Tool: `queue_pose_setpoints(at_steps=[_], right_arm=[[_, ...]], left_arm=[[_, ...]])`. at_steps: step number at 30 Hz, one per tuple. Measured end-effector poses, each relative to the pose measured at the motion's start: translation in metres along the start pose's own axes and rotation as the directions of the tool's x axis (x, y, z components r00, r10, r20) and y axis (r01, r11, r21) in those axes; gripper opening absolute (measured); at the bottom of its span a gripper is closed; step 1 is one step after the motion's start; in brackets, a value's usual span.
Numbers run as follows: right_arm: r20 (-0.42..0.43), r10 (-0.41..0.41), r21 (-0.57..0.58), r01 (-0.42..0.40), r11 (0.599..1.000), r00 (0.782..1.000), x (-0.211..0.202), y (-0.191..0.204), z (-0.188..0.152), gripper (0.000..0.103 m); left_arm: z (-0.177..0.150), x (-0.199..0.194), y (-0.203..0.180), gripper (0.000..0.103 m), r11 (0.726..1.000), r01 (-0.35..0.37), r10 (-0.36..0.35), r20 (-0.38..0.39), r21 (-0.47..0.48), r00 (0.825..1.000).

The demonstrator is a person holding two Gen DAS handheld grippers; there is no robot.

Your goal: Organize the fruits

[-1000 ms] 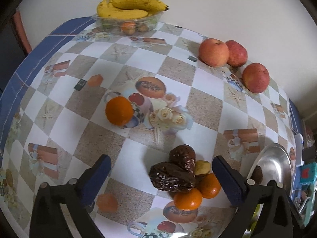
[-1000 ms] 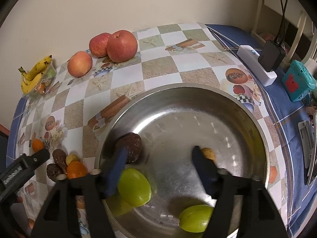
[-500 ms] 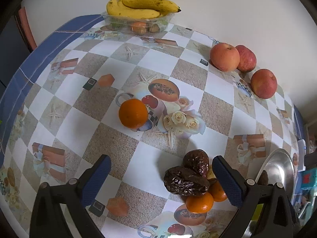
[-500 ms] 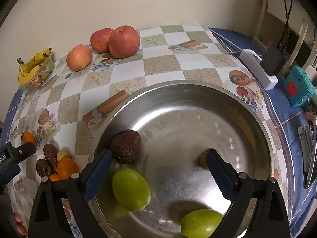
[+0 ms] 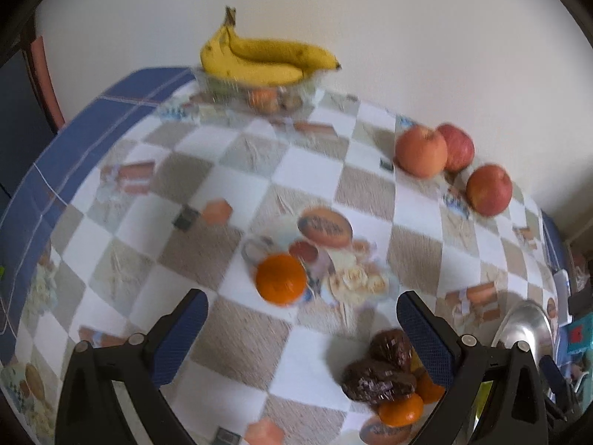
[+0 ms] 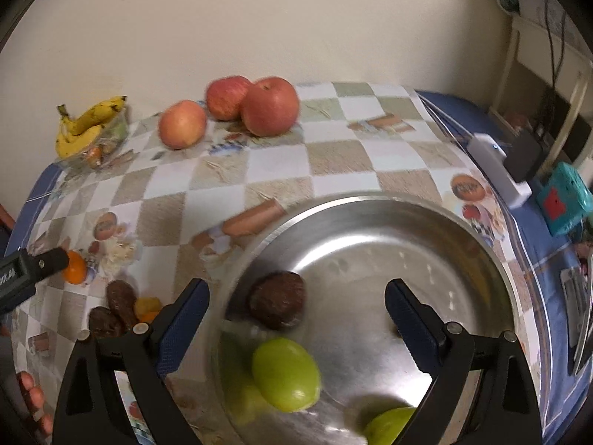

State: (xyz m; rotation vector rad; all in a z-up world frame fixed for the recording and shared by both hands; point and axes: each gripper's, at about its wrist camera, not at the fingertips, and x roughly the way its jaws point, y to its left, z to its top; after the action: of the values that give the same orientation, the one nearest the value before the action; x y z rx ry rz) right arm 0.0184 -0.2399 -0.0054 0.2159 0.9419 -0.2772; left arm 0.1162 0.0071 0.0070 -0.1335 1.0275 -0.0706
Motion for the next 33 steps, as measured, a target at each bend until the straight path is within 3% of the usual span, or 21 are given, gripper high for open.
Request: queue_pose_setpoints(at_steps=[7,10,13,21,23,28,33], right_arm=[[0.073,0.071,-0.086,-0.064,0.994,0.995,-0.015,0.034,0.008,0.096],[0.061,0.143,-0.108,-0.136,0.985,0.988,-0.014,0.048,0.009,0.096],[0.047,0.198,-0.135,-0.190,0.973,0.979,-0.013,0.062,0.007,0.096],[0.003,0.260,-0.196,-0.254,0.947,0.966,-0.006,0.097,0.012,0.094],[-0.004,0.267,-0.202,-0.262,0.944,0.964,-0.005,0.102,0.013,0.091],[-0.043,0.297,-0.198,-0.299,0.933,0.954,0.003,0.109,0.016,0.065],[-0.117,0.323,-0.199,-0.341,0.919,0.939,0.018,0.122,0.011,0.063]], left_arm=[[0.015,-0.007,0.022,0.103,0.999,0.039,-0.039,0.005,-0.002,0.999],[0.019,-0.011,0.033,0.103,0.999,0.014,-0.013,0.030,-0.030,0.999],[0.022,-0.013,0.043,0.103,0.998,0.036,-0.034,0.045,-0.047,0.998],[0.022,0.004,0.047,0.101,0.995,0.081,-0.083,-0.035,-0.063,0.996],[0.021,0.008,0.046,0.101,0.994,0.087,-0.091,-0.050,-0.067,0.995],[0.020,0.021,0.042,0.092,0.993,0.097,-0.102,-0.076,-0.068,0.992],[0.014,0.039,0.033,0.091,0.992,0.114,-0.120,-0.126,-0.054,0.985]])
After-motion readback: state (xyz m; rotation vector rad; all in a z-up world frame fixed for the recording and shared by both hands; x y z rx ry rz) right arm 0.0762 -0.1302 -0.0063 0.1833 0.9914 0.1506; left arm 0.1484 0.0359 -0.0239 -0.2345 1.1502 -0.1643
